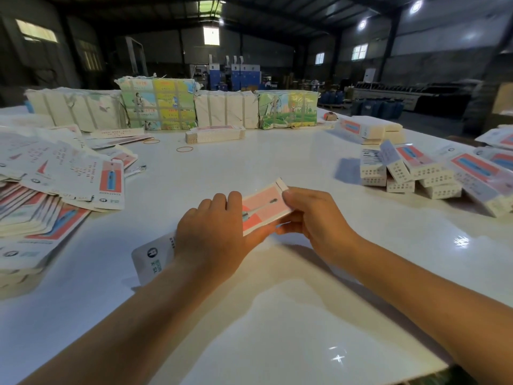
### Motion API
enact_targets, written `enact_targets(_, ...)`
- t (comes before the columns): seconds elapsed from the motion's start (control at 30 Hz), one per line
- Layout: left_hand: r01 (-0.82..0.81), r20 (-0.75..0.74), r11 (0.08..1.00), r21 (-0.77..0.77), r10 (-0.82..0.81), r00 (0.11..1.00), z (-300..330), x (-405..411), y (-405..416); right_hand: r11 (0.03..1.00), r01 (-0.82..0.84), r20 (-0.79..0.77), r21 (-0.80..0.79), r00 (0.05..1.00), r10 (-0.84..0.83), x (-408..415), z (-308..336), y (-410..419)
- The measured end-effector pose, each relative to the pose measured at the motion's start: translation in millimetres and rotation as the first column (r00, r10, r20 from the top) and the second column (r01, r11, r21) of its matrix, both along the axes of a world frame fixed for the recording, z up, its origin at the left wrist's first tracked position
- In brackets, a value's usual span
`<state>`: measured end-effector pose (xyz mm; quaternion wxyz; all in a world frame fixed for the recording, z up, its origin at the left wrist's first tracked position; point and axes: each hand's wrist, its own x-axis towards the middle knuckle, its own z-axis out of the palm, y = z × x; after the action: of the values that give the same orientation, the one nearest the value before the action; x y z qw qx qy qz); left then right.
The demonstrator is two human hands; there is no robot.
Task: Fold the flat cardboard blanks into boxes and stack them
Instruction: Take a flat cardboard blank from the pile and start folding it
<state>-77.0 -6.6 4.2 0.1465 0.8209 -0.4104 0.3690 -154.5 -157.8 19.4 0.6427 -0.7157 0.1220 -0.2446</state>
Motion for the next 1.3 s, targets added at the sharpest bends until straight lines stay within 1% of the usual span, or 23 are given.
enact_targets(0.07, -0.005, -0.011, 1.0, -0.016, 0.004, 1.0, 1, 0, 0, 0.992, -0.044, 0.0, 0.122, 0.999, 0.044, 2, 0, -4)
enact_targets(0.13, 0.0, -0.012, 1.0, -0.02, 0.0, 1.0, 2, 0, 0, 0.98, -0.075, 0.016, 0.183, 0.997, 0.073, 3, -2, -6)
enact_targets(0.33, 0.007, -0.007, 1.0, 0.024, -0.007, 1.0, 1, 0, -1, 0.976, -0.071, 0.038, 0.208, 0.997, 0.064, 6, -6, -9)
enact_targets(0.43, 0.013, 0.002, 1.0, 0.025, -0.013, 1.0, 1, -2, -2, 0.983, -0.041, 0.04, 0.176, 0.999, 0.035, 5, -7, -9)
enact_targets(0.47, 0.018, 0.009, 1.0, 0.019, -0.019, 1.0, 0, -2, -2, 0.99, -0.018, 0.052, 0.14, 0.999, 0.011, 5, -8, -8)
enact_targets(0.57, 0.021, 0.035, 1.0, 0.003, -0.021, 0.999, 0, -4, -3, 0.991, 0.096, 0.123, -0.09, 0.989, -0.085, 3, -10, -5)
enact_targets(0.63, 0.01, 0.028, 1.0, -0.003, -0.01, 1.0, 1, -5, -3, 0.97, 0.12, 0.158, -0.214, 0.984, -0.087, 1, -11, -3)
enact_targets(0.73, 0.006, 0.001, 1.0, -0.008, -0.006, 1.0, 1, -5, -1, 0.943, 0.094, 0.146, -0.318, 0.988, -0.049, -3, -9, 2)
enact_targets(0.83, -0.012, -0.008, 1.0, -0.002, 0.012, 1.0, 3, -6, -1, 0.926, 0.071, 0.115, -0.371, 0.993, -0.03, -5, -11, 9)
enact_targets(0.9, -0.042, 0.004, 0.999, 0.014, 0.042, 0.999, 3, -8, -2, 0.874, 0.101, 0.088, -0.475, 0.994, -0.067, -5, -14, 14)
enact_targets(1.0, -0.062, 0.02, 0.997, 0.043, 0.062, 0.998, 4, -12, -2, 0.743, 0.116, 0.053, -0.659, 0.993, -0.109, -6, -16, 18)
enact_targets(1.07, -0.054, 0.026, 0.998, 0.041, 0.053, 0.998, 3, -12, -1, 0.718, 0.118, 0.048, -0.686, 0.992, -0.117, -7, -16, 19)
enact_targets(1.13, -0.033, 0.015, 0.999, 0.027, 0.032, 0.999, 3, -12, -1, 0.73, 0.118, 0.049, -0.673, 0.992, -0.115, -8, -13, 18)
enact_targets(1.3, -0.043, 0.028, 0.999, 0.022, 0.043, 0.999, 5, -9, 3, 0.831, 0.048, 0.05, -0.554, 0.998, -0.025, -10, -7, 15)
